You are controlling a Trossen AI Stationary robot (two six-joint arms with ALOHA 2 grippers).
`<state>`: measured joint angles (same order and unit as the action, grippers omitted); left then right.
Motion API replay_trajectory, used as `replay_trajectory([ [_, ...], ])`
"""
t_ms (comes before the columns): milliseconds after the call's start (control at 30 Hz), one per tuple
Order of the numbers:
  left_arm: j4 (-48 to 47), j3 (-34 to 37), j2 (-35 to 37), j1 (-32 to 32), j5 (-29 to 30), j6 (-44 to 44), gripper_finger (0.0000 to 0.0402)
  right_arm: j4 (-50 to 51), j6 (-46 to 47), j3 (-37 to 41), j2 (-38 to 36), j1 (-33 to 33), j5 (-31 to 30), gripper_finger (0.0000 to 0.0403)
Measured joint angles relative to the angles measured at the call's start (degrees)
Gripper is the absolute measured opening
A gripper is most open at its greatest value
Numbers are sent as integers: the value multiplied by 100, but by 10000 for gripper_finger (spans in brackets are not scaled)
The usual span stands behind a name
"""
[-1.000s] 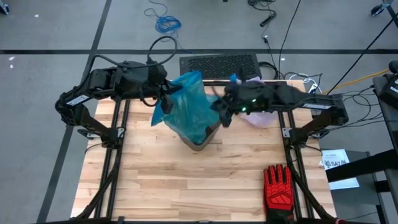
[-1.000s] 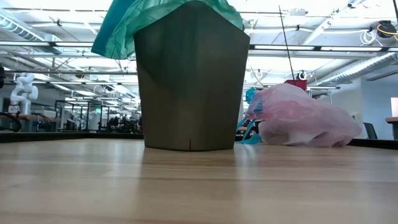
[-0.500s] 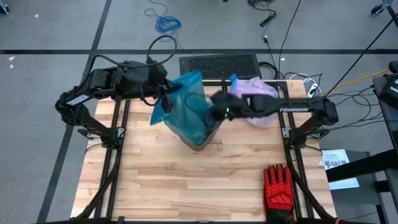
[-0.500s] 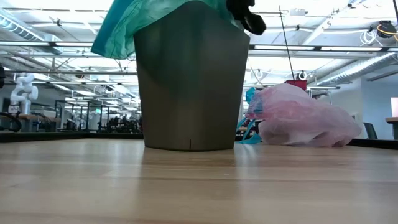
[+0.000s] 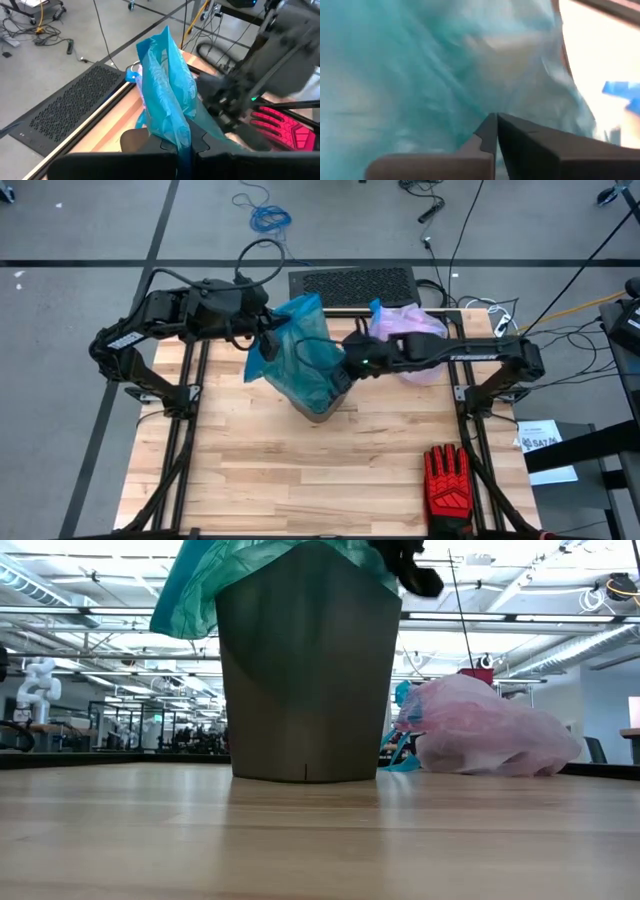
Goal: Place trash/remove bag and relplace
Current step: Insert a new trash bag into the bin
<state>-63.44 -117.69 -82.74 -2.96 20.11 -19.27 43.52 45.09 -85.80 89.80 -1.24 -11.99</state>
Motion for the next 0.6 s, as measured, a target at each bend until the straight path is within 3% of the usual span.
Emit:
replay_trajectory([
  [133, -1, 0, 0, 0, 10, -4, 0, 411, -588, -388, -276, 7, 17, 34],
  [300, -5, 0, 0, 0, 5, -17, 0, 887, -1239, -943, -543, 2, 42, 116],
  [500, -9, 0, 0, 0, -7, -137, 0, 418, -1369, -1251, -699, 118, 525, 226],
  [600, -9, 0, 0, 0, -12, -138, 0, 441, -1471, -1251, -526, 259, 542, 254],
])
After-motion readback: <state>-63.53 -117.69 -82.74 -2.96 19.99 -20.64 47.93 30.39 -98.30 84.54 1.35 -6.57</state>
